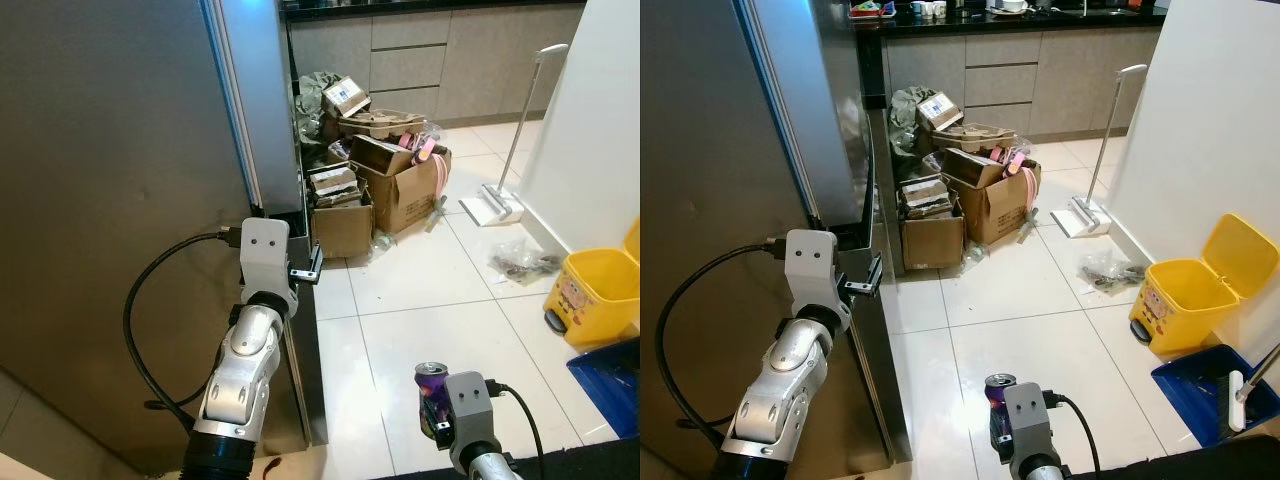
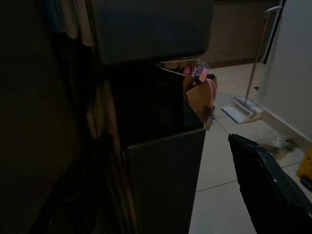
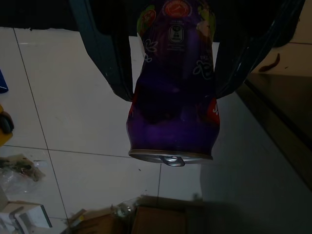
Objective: Restocking fridge
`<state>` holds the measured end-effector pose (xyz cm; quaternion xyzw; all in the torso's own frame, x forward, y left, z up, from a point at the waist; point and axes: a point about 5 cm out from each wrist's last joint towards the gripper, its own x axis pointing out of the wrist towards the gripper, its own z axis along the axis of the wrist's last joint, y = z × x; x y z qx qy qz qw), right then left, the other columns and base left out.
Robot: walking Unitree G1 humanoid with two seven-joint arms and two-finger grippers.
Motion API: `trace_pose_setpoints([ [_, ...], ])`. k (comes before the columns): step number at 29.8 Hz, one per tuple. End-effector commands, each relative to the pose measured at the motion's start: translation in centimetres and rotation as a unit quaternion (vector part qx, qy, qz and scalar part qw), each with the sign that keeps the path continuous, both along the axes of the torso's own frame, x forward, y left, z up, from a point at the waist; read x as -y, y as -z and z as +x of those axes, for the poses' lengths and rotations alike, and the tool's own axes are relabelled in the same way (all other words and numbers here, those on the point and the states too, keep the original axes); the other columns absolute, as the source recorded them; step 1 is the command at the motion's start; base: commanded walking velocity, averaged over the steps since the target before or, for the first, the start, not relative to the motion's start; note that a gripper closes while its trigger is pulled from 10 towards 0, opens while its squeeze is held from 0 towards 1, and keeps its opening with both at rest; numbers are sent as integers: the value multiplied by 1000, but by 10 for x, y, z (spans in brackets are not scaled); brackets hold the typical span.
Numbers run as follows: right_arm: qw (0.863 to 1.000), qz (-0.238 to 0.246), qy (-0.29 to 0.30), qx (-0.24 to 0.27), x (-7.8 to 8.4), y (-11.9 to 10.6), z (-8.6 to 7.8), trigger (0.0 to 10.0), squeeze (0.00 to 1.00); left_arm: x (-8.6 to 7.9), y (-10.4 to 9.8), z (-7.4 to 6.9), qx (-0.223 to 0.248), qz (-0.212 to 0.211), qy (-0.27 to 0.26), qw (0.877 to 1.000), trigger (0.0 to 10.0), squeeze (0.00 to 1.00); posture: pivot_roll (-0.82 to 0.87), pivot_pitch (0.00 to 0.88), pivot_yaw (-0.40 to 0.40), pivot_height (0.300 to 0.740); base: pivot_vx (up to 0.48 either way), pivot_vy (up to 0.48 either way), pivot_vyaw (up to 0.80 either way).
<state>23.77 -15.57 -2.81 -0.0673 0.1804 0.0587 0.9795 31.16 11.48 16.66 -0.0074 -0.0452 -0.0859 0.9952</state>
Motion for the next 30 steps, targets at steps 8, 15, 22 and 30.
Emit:
trace_pose_setpoints([
  [8,1000,-2,-2,-2,1,1,-2,10000,0,57,-2,-19,-50,-112,169,978,10000,0,-89,63,2,740,0,0,0],
  [15,1000,-2,-4,-1,-1,1,-1,10000,0,93,-7,-30,-56,-118,251,959,10000,0,-89,58,3,740,0,0,0],
  [22,1000,-1,-3,1,-2,0,1,10000,0,112,-24,-33,-45,-145,322,935,10000,0,-95,52,8,740,0,0,0],
  [30,1000,-1,-1,1,0,0,0,10000,0,55,-10,-8,-17,-27,150,988,10000,0,-90,59,7,740,0,0,0],
])
